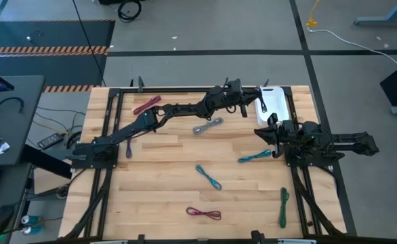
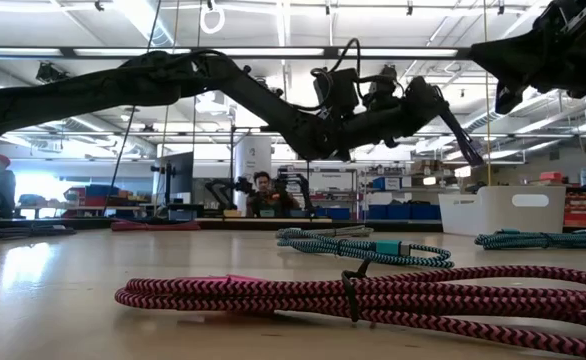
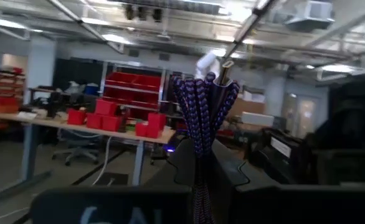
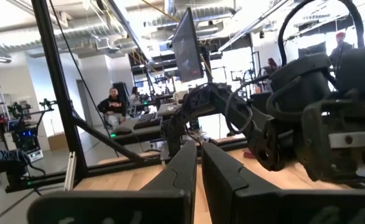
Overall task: Pick and place USB-C Cables
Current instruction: Put the bottom black violet charger cable into the bin
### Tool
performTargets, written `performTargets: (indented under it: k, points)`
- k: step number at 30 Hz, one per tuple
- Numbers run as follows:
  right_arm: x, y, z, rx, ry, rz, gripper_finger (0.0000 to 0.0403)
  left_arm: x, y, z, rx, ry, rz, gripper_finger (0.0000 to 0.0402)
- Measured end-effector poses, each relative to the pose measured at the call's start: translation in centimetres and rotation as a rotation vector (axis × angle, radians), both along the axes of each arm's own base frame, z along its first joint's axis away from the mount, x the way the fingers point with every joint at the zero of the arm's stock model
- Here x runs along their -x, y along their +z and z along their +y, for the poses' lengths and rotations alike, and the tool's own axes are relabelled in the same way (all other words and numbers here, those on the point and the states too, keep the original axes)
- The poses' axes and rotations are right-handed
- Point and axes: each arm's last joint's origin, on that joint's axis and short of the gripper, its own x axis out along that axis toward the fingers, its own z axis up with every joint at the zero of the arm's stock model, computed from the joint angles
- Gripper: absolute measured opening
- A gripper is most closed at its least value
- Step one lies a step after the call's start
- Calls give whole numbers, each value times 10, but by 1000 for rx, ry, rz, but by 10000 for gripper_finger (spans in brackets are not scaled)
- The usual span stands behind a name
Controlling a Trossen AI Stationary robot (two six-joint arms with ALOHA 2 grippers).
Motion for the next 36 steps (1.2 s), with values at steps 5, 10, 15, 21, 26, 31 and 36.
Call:
performTargets:
  k: [5,10,15,21,26,31,36]
  points:
    - [0,0,0,0,0,0,30,1,28,-3,-85,-51,83,20]
    - [1,2,0,30,-7,-18,30,2,57,-17,-205,-10,253,20]
    - [1,4,0,-111,31,-54,30,5,77,-38,-313,66,412,20]
    - [5,16,0,-30,15,-180,30,13,97,-58,-368,95,557,20]
    - [9,24,0,35,-2,-263,30,25,122,-76,-424,153,646,20]
    - [9,24,3,36,89,-269,30,32,131,-90,-431,136,714,20]
    - [10,25,4,18,122,-281,30,39,141,-99,-428,114,748,20]
